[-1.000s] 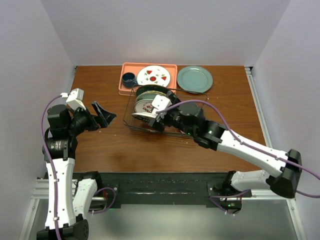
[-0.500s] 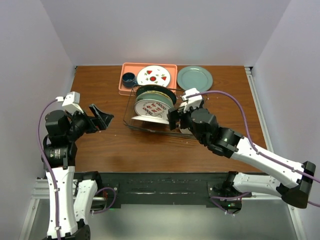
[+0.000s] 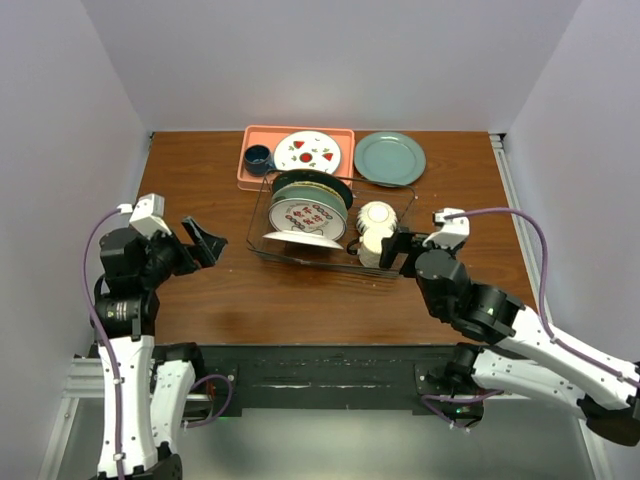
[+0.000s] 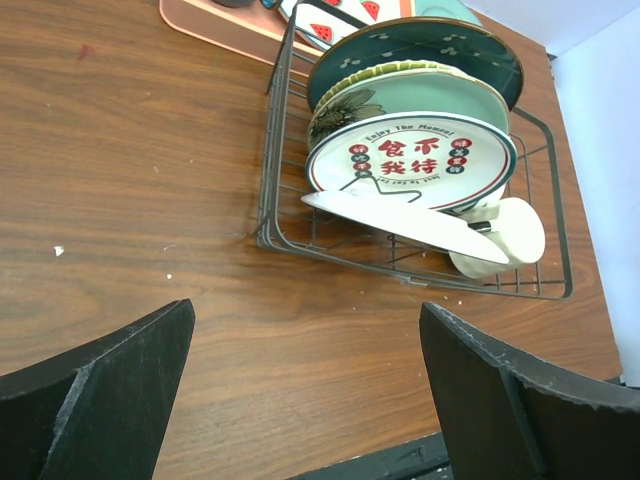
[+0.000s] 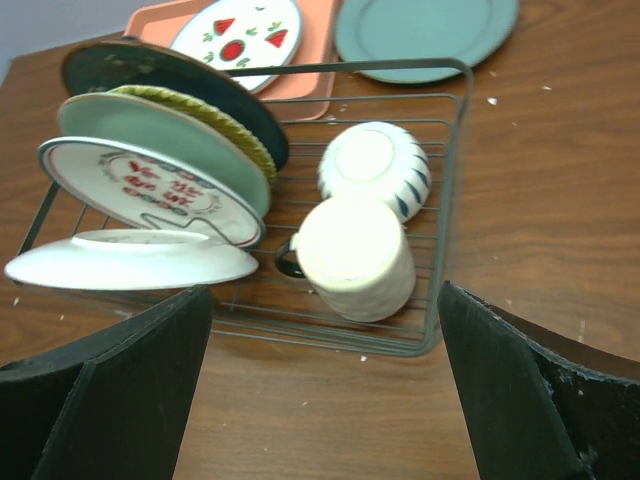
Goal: Load the mixed dishes into the dish rack
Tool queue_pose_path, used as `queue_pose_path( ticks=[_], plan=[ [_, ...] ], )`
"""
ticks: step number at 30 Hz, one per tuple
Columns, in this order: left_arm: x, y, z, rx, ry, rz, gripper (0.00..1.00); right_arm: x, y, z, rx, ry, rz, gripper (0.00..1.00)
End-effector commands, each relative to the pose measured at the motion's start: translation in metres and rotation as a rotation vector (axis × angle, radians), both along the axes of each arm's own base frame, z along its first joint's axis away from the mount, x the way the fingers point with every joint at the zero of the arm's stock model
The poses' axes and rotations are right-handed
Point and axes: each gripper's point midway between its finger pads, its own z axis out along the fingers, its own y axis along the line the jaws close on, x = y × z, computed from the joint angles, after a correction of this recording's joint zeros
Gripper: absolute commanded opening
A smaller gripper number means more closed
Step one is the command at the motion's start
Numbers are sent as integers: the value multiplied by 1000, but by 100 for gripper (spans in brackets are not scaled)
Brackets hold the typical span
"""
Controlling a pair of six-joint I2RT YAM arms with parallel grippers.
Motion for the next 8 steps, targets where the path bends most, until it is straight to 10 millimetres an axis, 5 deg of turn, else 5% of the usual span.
queue_pose_path(
  ticks=[1,8],
  plan=[
    [4,1,3,28,-47,-11,100,-3,-30,-4,69,-9,-158,99],
    [9,3,11,21,-95,9,100,-4,-48,0,74,-50,-227,99]
  ],
)
